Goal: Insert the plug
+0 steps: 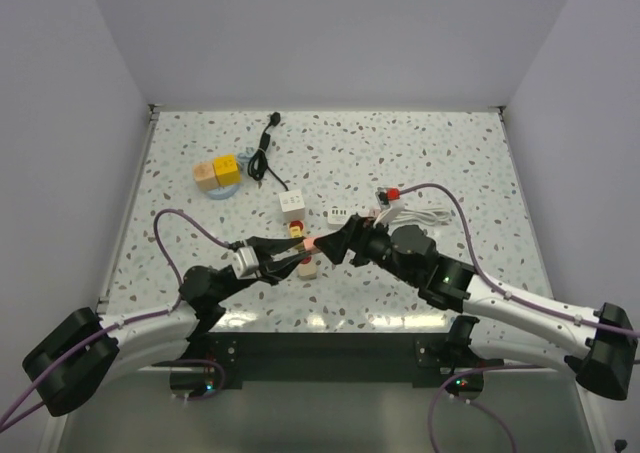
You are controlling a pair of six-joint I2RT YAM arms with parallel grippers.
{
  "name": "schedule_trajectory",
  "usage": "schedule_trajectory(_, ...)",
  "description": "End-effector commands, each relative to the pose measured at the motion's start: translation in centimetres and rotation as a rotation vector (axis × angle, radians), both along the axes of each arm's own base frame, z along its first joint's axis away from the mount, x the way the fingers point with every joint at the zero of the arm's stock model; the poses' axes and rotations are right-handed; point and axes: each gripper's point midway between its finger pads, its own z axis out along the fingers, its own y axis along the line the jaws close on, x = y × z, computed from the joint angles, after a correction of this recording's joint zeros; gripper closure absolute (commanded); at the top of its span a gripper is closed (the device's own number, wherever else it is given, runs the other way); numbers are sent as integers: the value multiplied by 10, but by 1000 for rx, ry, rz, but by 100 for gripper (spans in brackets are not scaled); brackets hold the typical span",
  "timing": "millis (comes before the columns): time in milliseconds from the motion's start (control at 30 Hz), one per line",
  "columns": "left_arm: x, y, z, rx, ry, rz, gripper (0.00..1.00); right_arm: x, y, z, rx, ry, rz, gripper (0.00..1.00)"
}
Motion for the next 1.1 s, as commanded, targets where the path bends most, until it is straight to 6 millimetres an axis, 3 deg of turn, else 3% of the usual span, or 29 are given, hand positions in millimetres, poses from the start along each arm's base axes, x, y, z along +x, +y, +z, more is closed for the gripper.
schedule_trajectory(0,-45,44,83,-314,-361,17,100,-1,7,11,100,22,5,16)
schedule_trajectory(400,-51,46,94,-347,-402,5,100,-14,31,10,224,94,107,20)
schedule_trajectory(700,-55,46,95,-344,-419,-5,100,-13,23,18,262,71,80,29)
schedule_trajectory(1000,-57,36,85,-295,-411,-44,100,-11,17,26,262,22,67,71)
schedule_trajectory(1033,-58,32,82,-279,-411,-61,100,-10,16,27,263,15,59,85)
schedule_trajectory(1067,-58,30,78,-264,-403,-67,100,-8,15,27,262,5,51,90)
